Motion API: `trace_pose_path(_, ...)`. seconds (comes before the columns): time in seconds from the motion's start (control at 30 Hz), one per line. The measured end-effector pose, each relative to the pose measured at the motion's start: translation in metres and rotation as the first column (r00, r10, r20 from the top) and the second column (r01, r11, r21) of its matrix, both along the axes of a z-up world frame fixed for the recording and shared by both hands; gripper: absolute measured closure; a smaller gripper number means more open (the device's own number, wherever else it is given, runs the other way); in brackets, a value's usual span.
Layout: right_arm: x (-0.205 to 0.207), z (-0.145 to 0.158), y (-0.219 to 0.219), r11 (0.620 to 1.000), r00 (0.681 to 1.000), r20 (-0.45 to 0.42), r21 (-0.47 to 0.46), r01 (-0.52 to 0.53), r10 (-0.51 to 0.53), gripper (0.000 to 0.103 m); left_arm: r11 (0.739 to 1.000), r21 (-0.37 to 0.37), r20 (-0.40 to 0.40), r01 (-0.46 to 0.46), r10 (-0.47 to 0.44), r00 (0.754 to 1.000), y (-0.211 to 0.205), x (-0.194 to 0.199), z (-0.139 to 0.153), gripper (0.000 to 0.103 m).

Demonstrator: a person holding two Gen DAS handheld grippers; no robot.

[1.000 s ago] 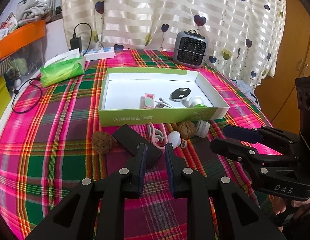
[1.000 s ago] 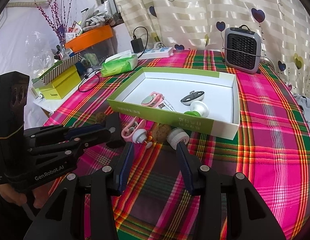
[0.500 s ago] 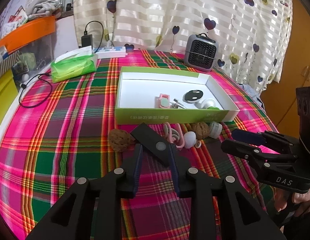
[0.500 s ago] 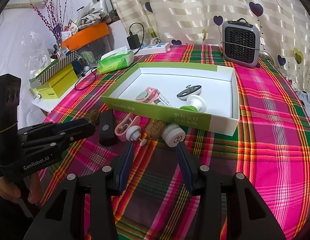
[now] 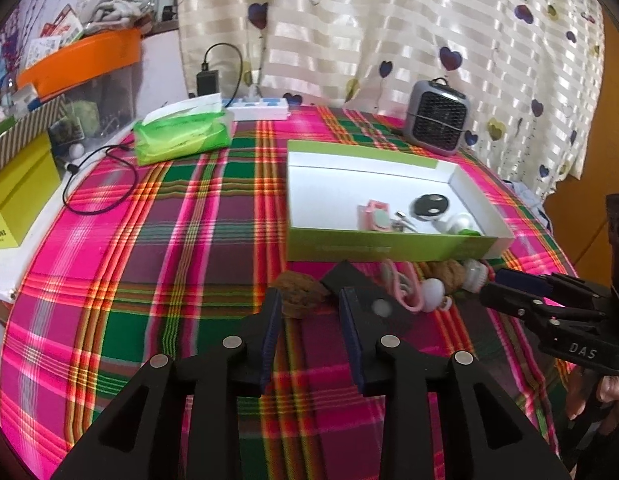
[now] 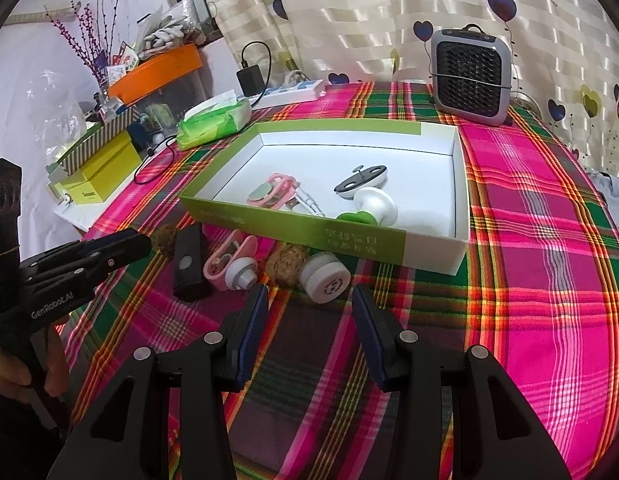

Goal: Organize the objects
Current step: 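Move the left tool to the brown walnut while the right tool approaches the white spool, then grasp the walnut with the left tool while the right tool grasps the white spool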

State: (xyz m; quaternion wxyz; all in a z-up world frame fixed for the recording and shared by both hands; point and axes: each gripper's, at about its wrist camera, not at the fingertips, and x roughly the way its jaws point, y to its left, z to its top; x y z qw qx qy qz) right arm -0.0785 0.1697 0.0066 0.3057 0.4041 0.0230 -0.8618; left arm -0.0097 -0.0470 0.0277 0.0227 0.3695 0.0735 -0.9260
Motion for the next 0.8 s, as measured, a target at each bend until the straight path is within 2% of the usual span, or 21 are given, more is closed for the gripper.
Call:
trace_pose_path(0.5, -0.021, -0.010, -0.006, 1.000, 0.999, 0.041, 0.015, -0.012, 0.012, 0.058, 0.999, 0.035, 0.040, -0.008, 0.006, 0.999, -0.011, -0.024, -0.013, 0.075)
trace_pose_path(0.8, -0.025, -0.012, -0.011, 0.999, 0.997, 0.059, 0.004, -0.041, 0.041, 0.058, 0.998, 0.063, 0.036, 0.002, -0.004, 0.999, -0.015, -0.029, -0.015, 0.075)
